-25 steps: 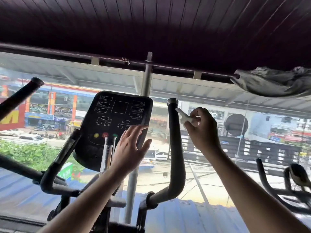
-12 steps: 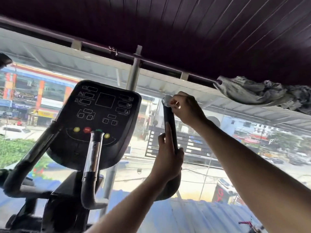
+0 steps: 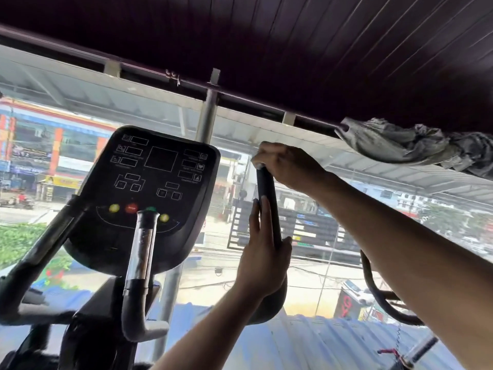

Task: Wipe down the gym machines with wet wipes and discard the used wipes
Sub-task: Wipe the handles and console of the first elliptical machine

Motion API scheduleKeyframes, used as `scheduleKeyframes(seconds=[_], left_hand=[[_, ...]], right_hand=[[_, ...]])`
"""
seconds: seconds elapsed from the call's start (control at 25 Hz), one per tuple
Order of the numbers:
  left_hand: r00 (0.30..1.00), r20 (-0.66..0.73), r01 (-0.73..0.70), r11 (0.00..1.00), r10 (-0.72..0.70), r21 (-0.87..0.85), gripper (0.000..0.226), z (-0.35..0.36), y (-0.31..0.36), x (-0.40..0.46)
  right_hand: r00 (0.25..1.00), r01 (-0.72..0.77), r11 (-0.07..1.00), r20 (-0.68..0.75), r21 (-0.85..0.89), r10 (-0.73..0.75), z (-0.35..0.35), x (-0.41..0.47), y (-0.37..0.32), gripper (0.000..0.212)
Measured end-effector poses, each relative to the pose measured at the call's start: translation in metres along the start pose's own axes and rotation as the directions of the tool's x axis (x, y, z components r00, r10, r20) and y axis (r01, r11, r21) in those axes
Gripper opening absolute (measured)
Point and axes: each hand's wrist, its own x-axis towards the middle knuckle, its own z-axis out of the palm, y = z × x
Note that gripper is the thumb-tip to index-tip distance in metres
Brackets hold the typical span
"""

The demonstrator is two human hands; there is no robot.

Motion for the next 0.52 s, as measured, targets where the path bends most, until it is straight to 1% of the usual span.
scheduleKeyframes(seconds=[0.04,0.08,0.12,0.16,0.2,0.24,0.28,0.32,0.36,0.44,0.48,0.52], left_hand=[[1.000,0.001,0.015,1.000,-0.015,-0.012,0.092,-0.001,0.002,0.000],[1.000,0.005,0.030,0.999,-0.029,-0.023,0.091,-0.002,0.004,-0.001],[0.999,0.008,0.039,0.999,-0.039,-0.030,0.090,-0.003,0.006,-0.002],[0.999,0.011,0.042,0.999,-0.042,-0.033,0.089,-0.004,0.008,-0.003],[0.999,0.012,0.037,0.999,-0.037,-0.037,0.089,-0.004,0.009,-0.003],[1.000,0.010,0.029,0.999,-0.028,-0.038,0.089,-0.005,0.010,-0.003],[1.000,0.008,0.020,0.999,-0.020,-0.031,0.089,-0.005,0.010,-0.003],[1.000,0.009,0.013,1.000,-0.013,-0.023,0.089,-0.005,0.010,-0.003],[1.000,0.013,0.009,1.000,-0.009,-0.017,0.088,-0.006,0.010,-0.004],[1.000,0.017,0.002,1.000,-0.001,-0.023,0.089,-0.005,0.008,-0.004],[1.000,0.019,0.000,1.000,0.000,-0.028,0.089,-0.005,0.007,-0.004],[1.000,0.022,0.003,0.999,-0.003,-0.032,0.089,-0.004,0.005,-0.004]], right_hand=[[0.997,0.080,0.990,0.023,-0.118,-0.078,-0.004,0.005,0.001,0.012],[0.990,0.137,0.970,0.067,-0.201,-0.126,-0.005,0.011,0.004,0.013],[0.982,0.166,0.957,0.129,-0.239,-0.138,-0.006,0.021,0.005,0.015],[0.974,0.165,0.959,0.195,-0.232,-0.120,-0.008,0.031,0.004,0.017],[0.965,0.117,0.978,0.251,-0.172,-0.071,-0.009,0.040,0.004,0.019],[0.953,-0.001,0.997,0.304,-0.071,0.023,-0.013,0.050,0.006,0.022],[0.919,-0.147,0.989,0.372,0.025,0.127,-0.017,0.058,0.008,0.025],[0.884,-0.269,0.958,0.421,0.098,0.205,-0.020,0.063,0.012,0.027],[0.862,-0.346,0.927,0.440,0.147,0.252,-0.023,0.066,0.017,0.029],[0.836,-0.451,0.860,0.450,0.238,0.314,-0.026,0.064,0.024,0.032],[0.822,-0.509,0.807,0.445,0.300,0.354,-0.025,0.058,0.028,0.031],[0.808,-0.565,0.730,0.438,0.386,0.394,-0.024,0.050,0.030,0.028]])
